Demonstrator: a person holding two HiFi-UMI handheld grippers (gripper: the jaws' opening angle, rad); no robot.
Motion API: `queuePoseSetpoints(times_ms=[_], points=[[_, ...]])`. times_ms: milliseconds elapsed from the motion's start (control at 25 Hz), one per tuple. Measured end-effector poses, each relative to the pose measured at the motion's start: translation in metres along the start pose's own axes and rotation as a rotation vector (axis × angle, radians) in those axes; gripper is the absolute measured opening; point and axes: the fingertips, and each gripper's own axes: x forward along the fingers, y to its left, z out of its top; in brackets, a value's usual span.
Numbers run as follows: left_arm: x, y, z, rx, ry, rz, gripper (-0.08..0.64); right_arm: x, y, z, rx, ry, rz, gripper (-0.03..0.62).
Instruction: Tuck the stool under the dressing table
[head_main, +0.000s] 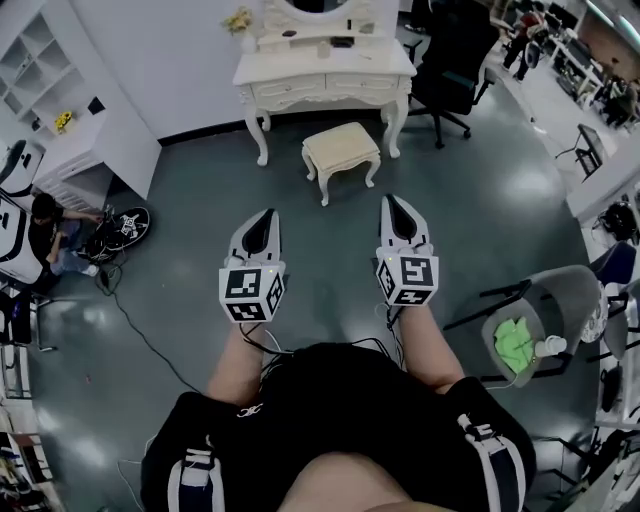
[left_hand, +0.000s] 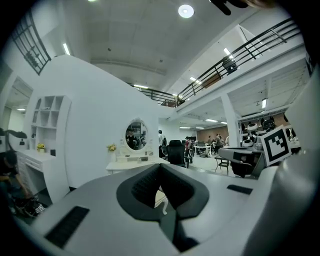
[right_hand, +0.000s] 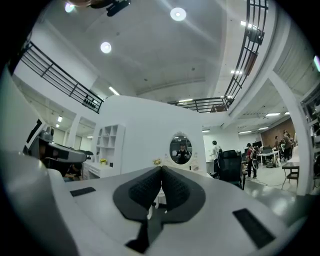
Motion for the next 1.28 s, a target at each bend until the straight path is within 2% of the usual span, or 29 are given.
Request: queuePoseSetpoints(times_ms=[480,800,960,1280], points=[[0.027,-0.048,-0.014,-0.015,0.002,-0.008,0.017,-0.012,-0.054,-0.013,-0.001,0.005,-0.022,0.015],[0.057,-0.057,-0.020,-0.005,-0.012,-0.032,0.017,0.007,-0.077,-0.020,-0.028,-0.015,-0.027,0.015],[0.098,-0.044,-0.025,-0.011,-0.011,-0.045,0.017,0.040,-0.090,-0.029,-0.025,-0.010,-0.035,0.015],[0.227,-0.013,-0.030,-0.038,0.017,-0.092,0.017,0.153,-0.135,-0.059,-0.005,0.041,-0.051,0.015]])
